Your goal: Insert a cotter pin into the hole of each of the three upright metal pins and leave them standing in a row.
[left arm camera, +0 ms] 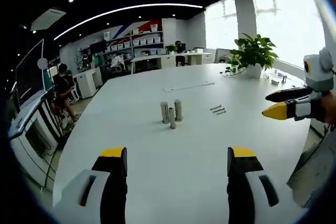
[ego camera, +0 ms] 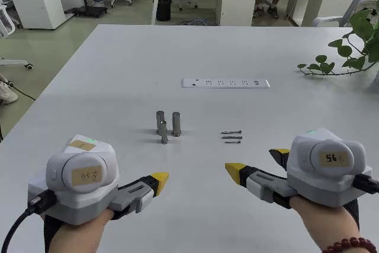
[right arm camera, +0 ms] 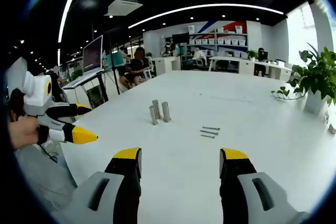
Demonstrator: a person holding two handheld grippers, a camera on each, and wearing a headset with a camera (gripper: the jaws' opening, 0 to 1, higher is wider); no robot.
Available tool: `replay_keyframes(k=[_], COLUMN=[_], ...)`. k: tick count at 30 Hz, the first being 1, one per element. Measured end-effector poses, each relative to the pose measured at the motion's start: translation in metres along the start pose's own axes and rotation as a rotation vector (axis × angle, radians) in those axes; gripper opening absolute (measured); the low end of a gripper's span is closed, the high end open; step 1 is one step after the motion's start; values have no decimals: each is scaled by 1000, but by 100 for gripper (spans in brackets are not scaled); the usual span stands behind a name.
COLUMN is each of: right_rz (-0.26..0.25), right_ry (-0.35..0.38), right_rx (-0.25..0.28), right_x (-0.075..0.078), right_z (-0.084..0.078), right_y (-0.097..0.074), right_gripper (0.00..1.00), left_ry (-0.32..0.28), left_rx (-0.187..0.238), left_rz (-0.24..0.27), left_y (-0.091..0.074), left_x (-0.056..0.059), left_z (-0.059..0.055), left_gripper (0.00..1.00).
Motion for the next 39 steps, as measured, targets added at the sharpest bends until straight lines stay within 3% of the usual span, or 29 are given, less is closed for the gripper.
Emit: replay_keyframes(k=[19, 39], right_rz=[10, 21], right_ry=[12, 18], right_rx=[-9, 15], right_x=[-2, -1], right_z=[-5, -1], right_y=[3, 2], right_gripper=[57, 56], left_ry=[10, 16], left_rx=[-1, 49], left_rz=[9, 6], left_y=[-3, -4], left_x=[-2, 0], left_z=[0, 8], left_gripper=[75, 72])
Point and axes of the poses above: the centre of the closed fingertips' face, and the gripper's own axes: y roughly forward along the fingers, x roughly to its right, z roughly out of its top, the point moved 3 cm from there along -y, roughly backward along the fingers, and after that the axes turned 9 degrees about -x, right-handed, at the moved point
